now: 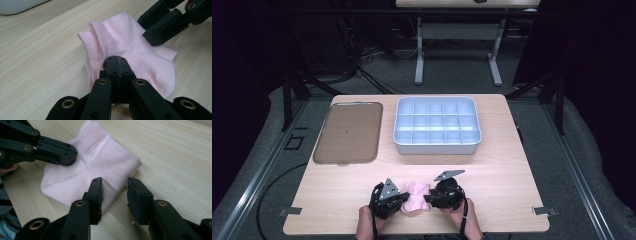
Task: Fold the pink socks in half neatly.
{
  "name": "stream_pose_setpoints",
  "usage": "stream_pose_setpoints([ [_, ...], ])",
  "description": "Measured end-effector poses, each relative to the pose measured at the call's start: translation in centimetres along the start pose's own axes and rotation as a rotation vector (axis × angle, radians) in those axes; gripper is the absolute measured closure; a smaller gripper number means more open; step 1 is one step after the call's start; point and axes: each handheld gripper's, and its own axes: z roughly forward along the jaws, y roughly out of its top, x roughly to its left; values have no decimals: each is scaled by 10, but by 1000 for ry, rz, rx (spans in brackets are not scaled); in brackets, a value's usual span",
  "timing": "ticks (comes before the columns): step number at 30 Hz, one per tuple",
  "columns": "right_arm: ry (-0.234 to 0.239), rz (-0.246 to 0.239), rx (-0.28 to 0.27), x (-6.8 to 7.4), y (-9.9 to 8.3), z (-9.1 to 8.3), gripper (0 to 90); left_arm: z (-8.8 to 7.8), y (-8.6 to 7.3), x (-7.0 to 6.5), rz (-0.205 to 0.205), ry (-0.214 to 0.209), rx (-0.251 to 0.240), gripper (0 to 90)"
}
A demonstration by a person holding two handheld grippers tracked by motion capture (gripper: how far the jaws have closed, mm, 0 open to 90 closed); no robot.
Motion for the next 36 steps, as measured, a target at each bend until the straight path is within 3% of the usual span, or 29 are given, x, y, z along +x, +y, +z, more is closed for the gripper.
stream_pose_setpoints([
  [4, 21, 32, -12, -6, -2, 0, 753, 0, 0, 0, 3, 2, -1, 898],
  [5, 72, 65, -13, -11, -3, 1, 816, 0, 0, -1, 2, 4, -2, 898],
  [10, 122, 109, -40, -17, -7, 3, 867, 0, 0, -1, 8, 4, -1, 897],
  [17, 69, 86, -35, -15, -11, -6, 890, 4, 3, -8, 27, 8, -1, 898],
  [23, 39, 79, -30, -18, -14, -16, 891, 9, 7, -16, 34, -29, -6, 897],
  [36, -15, 58, -37, -19, -16, -34, 891, 20, 17, -21, 46, -63, -9, 894],
])
